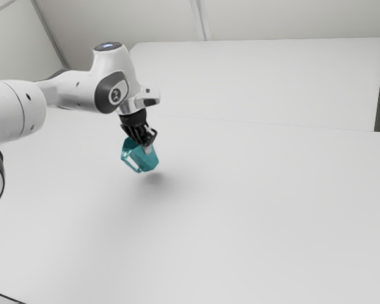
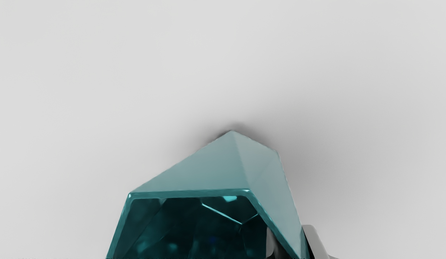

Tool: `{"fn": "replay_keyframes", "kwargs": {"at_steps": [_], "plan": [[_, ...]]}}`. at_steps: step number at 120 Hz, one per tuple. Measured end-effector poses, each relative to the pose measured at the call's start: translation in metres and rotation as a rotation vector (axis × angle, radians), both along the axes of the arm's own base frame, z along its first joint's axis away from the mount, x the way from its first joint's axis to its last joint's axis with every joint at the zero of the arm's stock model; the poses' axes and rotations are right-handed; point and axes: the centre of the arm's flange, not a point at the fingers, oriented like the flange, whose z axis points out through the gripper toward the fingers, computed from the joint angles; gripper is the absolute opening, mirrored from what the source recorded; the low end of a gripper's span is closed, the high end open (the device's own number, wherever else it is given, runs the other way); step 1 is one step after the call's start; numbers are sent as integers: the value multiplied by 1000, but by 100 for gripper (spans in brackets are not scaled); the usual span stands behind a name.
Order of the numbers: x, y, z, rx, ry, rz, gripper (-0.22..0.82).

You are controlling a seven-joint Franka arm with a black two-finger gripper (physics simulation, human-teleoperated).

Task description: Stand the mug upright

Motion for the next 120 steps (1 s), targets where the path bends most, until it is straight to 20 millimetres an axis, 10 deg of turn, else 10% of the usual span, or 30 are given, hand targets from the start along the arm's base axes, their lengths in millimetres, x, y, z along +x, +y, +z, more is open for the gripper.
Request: {"fn": "replay_keyframes", "kwargs": {"at_steps": [72, 120], "plan": [[6, 2, -52, 26, 64, 135, -16], [6, -6, -33, 13, 34, 159, 41]]}}
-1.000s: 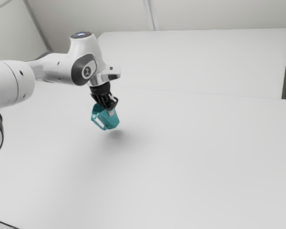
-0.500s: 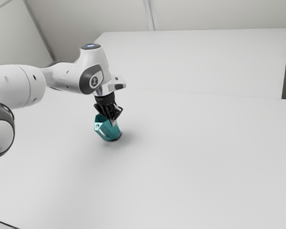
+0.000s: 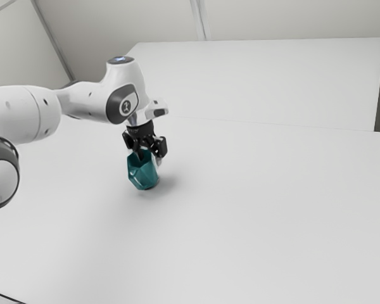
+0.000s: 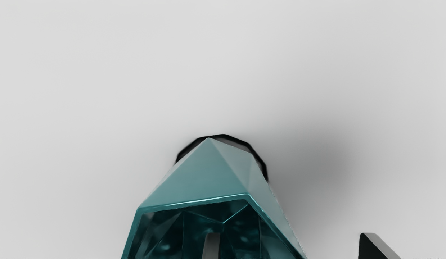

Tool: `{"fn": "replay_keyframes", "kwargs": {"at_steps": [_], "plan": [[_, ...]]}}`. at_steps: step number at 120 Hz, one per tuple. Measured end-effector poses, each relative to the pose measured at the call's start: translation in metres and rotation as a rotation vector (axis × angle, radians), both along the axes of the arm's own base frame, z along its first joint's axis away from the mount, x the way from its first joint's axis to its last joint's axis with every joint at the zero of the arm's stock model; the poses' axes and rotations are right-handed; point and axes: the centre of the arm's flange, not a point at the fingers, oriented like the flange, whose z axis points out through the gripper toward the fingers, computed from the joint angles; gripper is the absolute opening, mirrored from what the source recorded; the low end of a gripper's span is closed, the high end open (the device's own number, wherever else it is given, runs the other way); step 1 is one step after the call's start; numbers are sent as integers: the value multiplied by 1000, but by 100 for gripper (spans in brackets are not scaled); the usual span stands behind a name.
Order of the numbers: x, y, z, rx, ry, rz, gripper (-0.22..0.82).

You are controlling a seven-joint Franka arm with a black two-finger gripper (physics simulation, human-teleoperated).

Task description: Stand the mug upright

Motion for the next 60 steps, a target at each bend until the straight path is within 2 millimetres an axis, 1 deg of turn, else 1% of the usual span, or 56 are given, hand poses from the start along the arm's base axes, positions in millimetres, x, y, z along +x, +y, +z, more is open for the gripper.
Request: {"fn": "replay_keyframes", "kwargs": {"at_steps": [17, 30, 50, 56, 60], "plan": [[-3, -1, 34, -8, -38, 5, 50], [6, 1, 86, -13, -82, 13, 54], [16, 15, 153, -19, -129, 16, 58], [15, 15, 168, -19, -134, 9, 58], [14, 15, 174, -19, -130, 4, 59]]}}
